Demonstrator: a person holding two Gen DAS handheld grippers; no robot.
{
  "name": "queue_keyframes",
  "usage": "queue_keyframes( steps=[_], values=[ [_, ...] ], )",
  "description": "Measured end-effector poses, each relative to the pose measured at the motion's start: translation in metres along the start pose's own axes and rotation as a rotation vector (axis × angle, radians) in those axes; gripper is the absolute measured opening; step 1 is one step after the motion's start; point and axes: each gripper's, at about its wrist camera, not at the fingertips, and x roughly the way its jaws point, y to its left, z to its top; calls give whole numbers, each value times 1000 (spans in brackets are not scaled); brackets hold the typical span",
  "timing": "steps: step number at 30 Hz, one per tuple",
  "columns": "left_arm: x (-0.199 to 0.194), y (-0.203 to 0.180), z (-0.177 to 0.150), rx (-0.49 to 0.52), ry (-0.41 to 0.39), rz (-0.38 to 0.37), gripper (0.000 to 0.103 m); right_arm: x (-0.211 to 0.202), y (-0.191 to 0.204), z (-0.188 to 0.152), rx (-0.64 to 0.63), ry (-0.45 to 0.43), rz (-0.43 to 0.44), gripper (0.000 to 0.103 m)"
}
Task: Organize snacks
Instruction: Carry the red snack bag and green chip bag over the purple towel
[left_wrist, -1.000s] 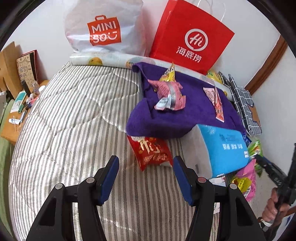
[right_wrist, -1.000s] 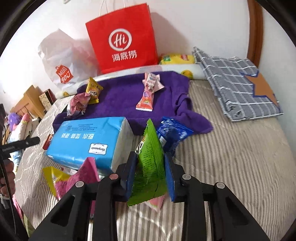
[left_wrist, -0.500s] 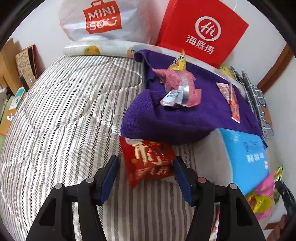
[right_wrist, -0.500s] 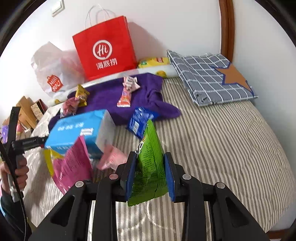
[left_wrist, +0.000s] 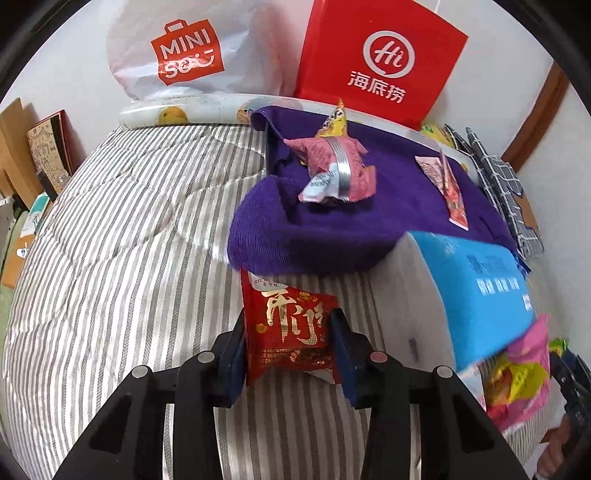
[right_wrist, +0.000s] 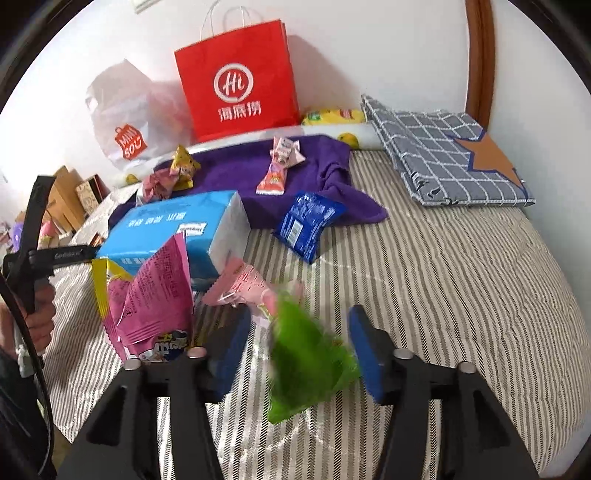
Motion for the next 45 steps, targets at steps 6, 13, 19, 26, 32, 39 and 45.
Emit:
queue_keyframes(
  steps=[6, 13, 19, 26, 32, 39, 45],
  values=[
    [-11, -9, -16, 47, -2, -13, 39, 15, 5, -8, -26, 58, 1, 64],
    [-18, -16, -20, 46, -9, -34, 39, 11, 9, -14, -72, 59, -76, 46],
    [-32, -21, -22, 38, -26, -53, 39, -8, 6, -12, -45, 19, -60, 43],
    [-54, -31, -25, 37, -55, -71, 39, -29, 8, -3, -15, -43, -41, 43],
    [-73, -41, -26, 42, -82, -87, 39, -50, 16, 12, -8, -111, -21, 43],
    [-95, -57, -20, 60, -119, -106, 39, -67, 30, 35, -1, -164, 11, 43],
    [-107, -68, -9, 77, -145, -117, 39, -74, 47, 55, -25, -196, 22, 43]
  ],
)
